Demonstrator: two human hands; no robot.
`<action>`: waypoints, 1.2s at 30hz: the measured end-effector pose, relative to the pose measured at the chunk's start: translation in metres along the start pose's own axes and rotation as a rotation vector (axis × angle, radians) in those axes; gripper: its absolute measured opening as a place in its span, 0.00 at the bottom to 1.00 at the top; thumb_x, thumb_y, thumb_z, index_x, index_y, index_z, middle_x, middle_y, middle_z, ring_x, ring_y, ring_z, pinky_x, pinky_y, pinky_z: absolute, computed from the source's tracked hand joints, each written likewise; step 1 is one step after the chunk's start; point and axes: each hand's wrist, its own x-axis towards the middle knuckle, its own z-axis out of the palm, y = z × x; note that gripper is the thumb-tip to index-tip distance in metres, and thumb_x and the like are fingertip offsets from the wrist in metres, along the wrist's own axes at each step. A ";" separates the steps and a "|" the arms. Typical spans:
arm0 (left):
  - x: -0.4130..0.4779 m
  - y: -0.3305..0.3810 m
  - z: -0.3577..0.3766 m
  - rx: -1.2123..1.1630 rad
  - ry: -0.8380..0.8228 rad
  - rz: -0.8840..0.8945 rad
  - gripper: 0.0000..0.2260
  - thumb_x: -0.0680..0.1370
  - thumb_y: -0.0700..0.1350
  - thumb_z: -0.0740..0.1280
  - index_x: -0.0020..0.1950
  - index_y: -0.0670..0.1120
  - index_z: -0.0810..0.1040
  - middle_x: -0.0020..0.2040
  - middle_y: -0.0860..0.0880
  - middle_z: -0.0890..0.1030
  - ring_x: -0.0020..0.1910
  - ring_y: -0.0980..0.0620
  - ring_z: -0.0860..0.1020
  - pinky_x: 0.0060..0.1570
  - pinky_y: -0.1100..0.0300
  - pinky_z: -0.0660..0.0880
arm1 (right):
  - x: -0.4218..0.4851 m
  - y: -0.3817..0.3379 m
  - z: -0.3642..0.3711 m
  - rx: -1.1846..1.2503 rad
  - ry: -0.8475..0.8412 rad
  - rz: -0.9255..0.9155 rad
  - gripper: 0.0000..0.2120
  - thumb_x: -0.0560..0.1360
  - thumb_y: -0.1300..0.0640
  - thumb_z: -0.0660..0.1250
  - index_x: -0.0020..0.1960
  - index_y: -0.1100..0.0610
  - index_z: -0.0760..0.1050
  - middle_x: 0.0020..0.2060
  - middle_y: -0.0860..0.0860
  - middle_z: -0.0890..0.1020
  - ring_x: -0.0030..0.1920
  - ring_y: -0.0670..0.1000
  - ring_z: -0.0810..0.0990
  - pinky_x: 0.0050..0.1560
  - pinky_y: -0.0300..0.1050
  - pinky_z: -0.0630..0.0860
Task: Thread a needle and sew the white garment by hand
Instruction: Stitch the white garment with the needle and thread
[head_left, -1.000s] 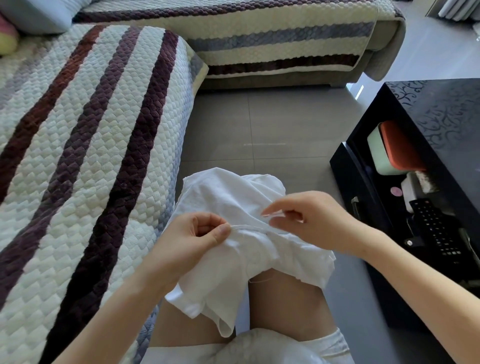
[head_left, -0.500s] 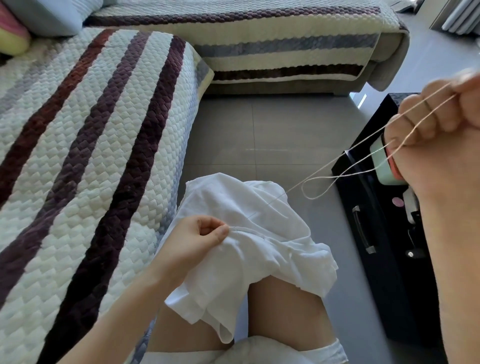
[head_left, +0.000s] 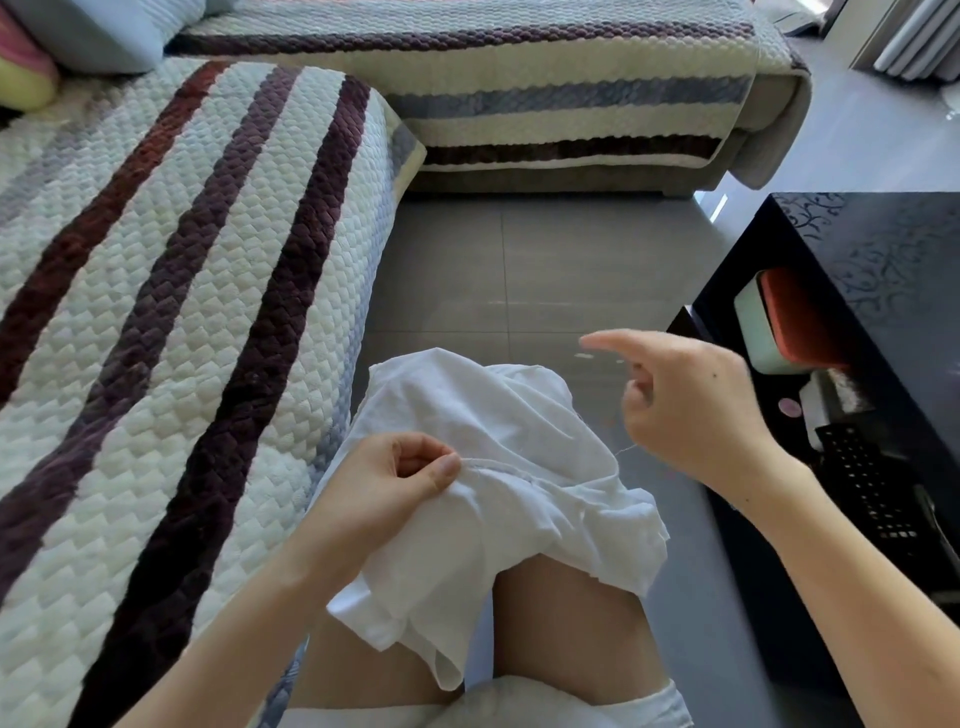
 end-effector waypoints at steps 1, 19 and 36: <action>-0.001 0.001 0.001 0.001 -0.002 0.007 0.05 0.76 0.41 0.69 0.41 0.45 0.82 0.34 0.53 0.83 0.36 0.61 0.80 0.40 0.68 0.74 | -0.003 -0.007 0.002 0.125 -0.082 -0.032 0.19 0.66 0.62 0.64 0.53 0.47 0.82 0.24 0.38 0.70 0.29 0.39 0.73 0.33 0.30 0.64; 0.000 0.002 0.001 0.004 -0.032 0.044 0.04 0.76 0.40 0.69 0.42 0.44 0.82 0.35 0.53 0.83 0.37 0.62 0.79 0.40 0.71 0.73 | 0.004 -0.031 -0.062 1.361 -0.275 -0.169 0.03 0.70 0.53 0.72 0.39 0.51 0.82 0.34 0.42 0.81 0.36 0.42 0.76 0.40 0.32 0.72; -0.006 0.014 0.005 -0.180 -0.237 0.086 0.04 0.74 0.42 0.68 0.42 0.44 0.81 0.35 0.53 0.82 0.36 0.60 0.78 0.38 0.69 0.73 | -0.018 -0.043 -0.014 0.210 -0.163 -0.195 0.14 0.71 0.41 0.65 0.37 0.51 0.80 0.20 0.40 0.56 0.21 0.40 0.57 0.28 0.35 0.59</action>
